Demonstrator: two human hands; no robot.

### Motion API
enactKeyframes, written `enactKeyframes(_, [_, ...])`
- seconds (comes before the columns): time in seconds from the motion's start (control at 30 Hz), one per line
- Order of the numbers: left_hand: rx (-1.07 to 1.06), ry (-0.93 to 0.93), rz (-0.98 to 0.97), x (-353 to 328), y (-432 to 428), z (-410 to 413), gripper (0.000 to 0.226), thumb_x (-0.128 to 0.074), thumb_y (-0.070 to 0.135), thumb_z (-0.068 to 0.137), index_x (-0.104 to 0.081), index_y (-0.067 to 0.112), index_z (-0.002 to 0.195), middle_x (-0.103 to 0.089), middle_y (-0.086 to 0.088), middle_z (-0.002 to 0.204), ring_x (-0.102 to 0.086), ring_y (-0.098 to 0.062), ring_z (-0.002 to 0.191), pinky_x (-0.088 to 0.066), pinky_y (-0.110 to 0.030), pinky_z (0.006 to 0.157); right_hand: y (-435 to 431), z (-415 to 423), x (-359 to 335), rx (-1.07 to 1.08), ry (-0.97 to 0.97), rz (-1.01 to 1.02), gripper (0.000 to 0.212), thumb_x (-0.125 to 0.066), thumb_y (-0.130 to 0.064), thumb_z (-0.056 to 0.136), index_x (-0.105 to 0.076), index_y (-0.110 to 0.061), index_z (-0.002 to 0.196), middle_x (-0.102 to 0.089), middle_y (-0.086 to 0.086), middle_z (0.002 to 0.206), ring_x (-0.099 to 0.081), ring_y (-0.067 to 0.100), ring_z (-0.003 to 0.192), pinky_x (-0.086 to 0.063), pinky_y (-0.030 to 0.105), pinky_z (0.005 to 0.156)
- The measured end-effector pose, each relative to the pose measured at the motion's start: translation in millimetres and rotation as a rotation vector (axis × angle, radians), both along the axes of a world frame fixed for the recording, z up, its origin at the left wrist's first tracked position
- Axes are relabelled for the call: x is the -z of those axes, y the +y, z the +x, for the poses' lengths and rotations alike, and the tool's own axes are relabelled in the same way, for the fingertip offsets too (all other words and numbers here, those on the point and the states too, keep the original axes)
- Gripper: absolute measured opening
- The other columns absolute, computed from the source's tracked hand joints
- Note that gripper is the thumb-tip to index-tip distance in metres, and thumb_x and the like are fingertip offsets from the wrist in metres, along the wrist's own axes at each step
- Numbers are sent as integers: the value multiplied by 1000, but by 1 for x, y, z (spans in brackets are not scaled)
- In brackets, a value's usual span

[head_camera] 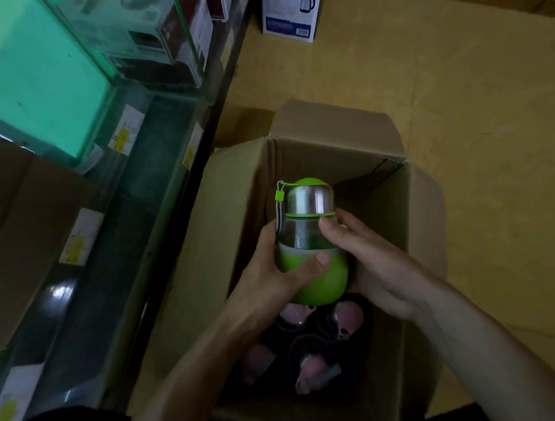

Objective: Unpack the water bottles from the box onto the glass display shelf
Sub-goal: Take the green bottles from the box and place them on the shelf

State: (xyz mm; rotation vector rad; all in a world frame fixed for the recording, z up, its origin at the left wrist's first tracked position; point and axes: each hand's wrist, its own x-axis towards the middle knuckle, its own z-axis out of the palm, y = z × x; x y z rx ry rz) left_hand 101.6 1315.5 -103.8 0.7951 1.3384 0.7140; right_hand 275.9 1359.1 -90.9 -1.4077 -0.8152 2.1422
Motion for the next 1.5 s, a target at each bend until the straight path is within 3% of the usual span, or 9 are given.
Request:
enactKeyframes(0.07, [-7,-12,-42,-12,-6,3,75,-86,50,73,-47,47,137,-69,13,122,-70,-11,110,-59,-43,93,-5,0,-9,-5,39,-53,48,-63,-45,91,-59,-33,138,-70,2,133,-69,24,121,-57,55,96])
enactKeyframes(0.2, [-40,-36,-91,-41,-15,10,73,-85,40,76,-47,44,137,-70,13,121,-69,-6,108,-60,-30,87,-14,4,-33,27,54,-95,45,-61,-46,90,-62,-32,133,-73,5,126,-74,23,107,-61,35,67])
enactKeyframes(0.37, [-44,-3,-132,-68,-28,13,76,-88,51,69,-48,47,133,-70,18,115,-69,-1,104,-59,-31,90,-33,4,-56,69,38,-231,51,-62,-52,91,-59,-32,138,-68,5,136,-67,28,124,-53,61,101])
enactKeyframes(0.53, [-66,-39,-220,-109,-61,15,77,-86,50,71,-48,42,137,-71,10,119,-71,-11,106,-60,-48,91,-57,6,-101,-6,16,-295,51,-61,-52,90,-60,-33,137,-70,2,133,-69,28,121,-53,65,99])
enactKeyframes(0.73, [-32,-71,-230,-211,-83,10,67,-84,42,78,-51,40,135,-72,7,121,-70,-14,110,-56,-47,98,-82,10,-198,-50,-42,-327,38,-61,-54,89,-71,-38,122,-70,-4,133,-67,25,123,-53,61,101])
enactKeyframes(1.03, [11,-95,-192,-388,-89,4,64,-77,32,83,-46,30,140,-73,5,116,-72,-14,103,-62,-34,84,-93,5,-374,1,-8,-258,46,-59,-46,93,-61,-33,137,-71,0,132,-71,23,118,-62,48,82])
enactKeyframes(1.23, [15,-102,-118,-483,-87,0,60,-74,39,83,-50,31,137,-73,0,117,-73,-18,104,-61,-34,80,-96,0,-473,23,-2,-173,47,-60,-47,90,-62,-35,135,-72,0,130,-70,22,118,-59,56,94])
enactKeyframes(1.5, [18,-22,63,-592,-85,-5,52,-68,53,88,-52,39,136,-70,5,122,-70,-15,108,-60,-43,90,-102,-4,-586,12,-48,26,47,-58,-53,92,-58,-42,137,-71,-9,130,-71,20,115,-54,62,99])
